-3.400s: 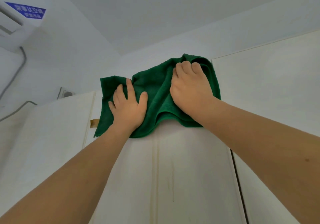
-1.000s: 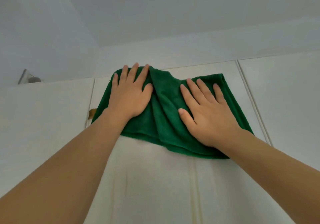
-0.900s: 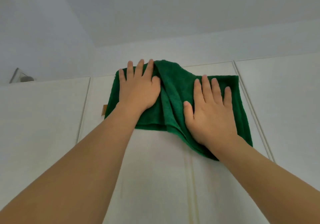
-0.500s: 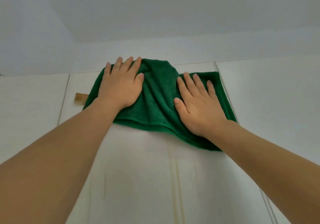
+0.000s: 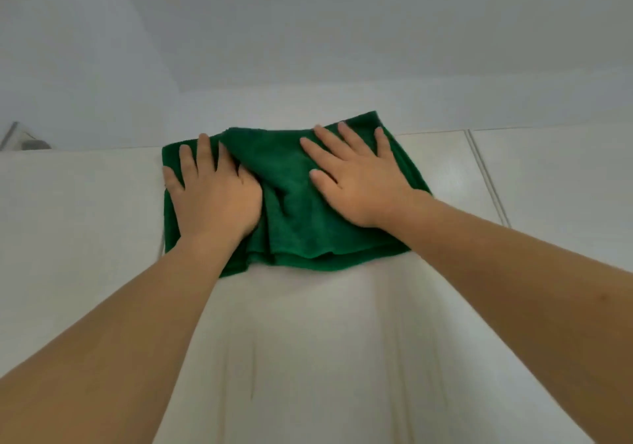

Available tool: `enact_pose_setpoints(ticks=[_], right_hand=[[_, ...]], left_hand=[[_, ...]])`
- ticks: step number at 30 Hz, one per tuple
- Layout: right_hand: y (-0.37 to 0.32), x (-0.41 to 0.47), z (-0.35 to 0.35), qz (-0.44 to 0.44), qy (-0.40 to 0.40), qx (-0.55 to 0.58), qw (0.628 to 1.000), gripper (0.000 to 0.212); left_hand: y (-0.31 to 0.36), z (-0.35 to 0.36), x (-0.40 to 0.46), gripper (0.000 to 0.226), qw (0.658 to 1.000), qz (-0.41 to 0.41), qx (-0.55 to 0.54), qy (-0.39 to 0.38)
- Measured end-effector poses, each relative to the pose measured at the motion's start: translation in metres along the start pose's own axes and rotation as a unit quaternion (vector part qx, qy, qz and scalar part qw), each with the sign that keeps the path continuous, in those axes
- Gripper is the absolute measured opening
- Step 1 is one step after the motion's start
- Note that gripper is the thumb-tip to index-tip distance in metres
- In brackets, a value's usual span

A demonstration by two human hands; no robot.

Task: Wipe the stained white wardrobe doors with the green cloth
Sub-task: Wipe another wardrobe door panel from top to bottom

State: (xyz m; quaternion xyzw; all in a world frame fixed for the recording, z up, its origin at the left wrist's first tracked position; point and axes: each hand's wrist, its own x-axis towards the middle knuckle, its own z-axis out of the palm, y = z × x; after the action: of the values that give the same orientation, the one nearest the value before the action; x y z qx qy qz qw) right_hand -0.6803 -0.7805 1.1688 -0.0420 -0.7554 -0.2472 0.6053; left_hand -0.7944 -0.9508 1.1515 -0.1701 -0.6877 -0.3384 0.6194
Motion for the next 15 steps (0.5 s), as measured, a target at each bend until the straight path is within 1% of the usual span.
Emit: enact_pose_setpoints(ticks=[3, 5, 7, 9, 10, 12, 15], right_hand=[[0.052, 0.001, -0.008, 0.141, 0.005, 0.005, 0.990, 0.057], [0.049, -0.003, -0.005, 0.177, 0.009, 0.004, 0.984, 0.058], [0.024, -0.011, -0.002, 0.160, 0.009, 0.011, 0.987, 0.059], [0.000, -0.021, 0.006, 0.092, 0.015, 0.000, 0.996, 0.061], [-0.004, -0.024, 0.008, 0.065, 0.014, -0.008, 0.998, 0.062], [-0.001, -0.024, 0.006, 0.049, 0.003, -0.009, 0.999, 0.062], [0.000, -0.019, 0.007, 0.072, 0.002, -0.007, 0.997, 0.061]], left_hand=[[0.002, 0.002, 0.001, 0.062, 1.000, 0.016, 0.022, -0.013], [0.003, 0.001, 0.006, 0.063, 0.998, 0.046, 0.038, -0.025], [0.002, -0.003, 0.014, 0.063, 0.991, 0.114, 0.053, -0.041], [-0.002, -0.009, 0.029, 0.062, 0.975, 0.206, 0.065, -0.062], [-0.004, -0.011, 0.035, 0.062, 0.969, 0.229, 0.064, -0.067], [-0.008, -0.010, 0.041, 0.062, 0.972, 0.219, 0.065, -0.059], [-0.008, -0.005, 0.027, 0.065, 0.991, 0.123, 0.045, -0.037]])
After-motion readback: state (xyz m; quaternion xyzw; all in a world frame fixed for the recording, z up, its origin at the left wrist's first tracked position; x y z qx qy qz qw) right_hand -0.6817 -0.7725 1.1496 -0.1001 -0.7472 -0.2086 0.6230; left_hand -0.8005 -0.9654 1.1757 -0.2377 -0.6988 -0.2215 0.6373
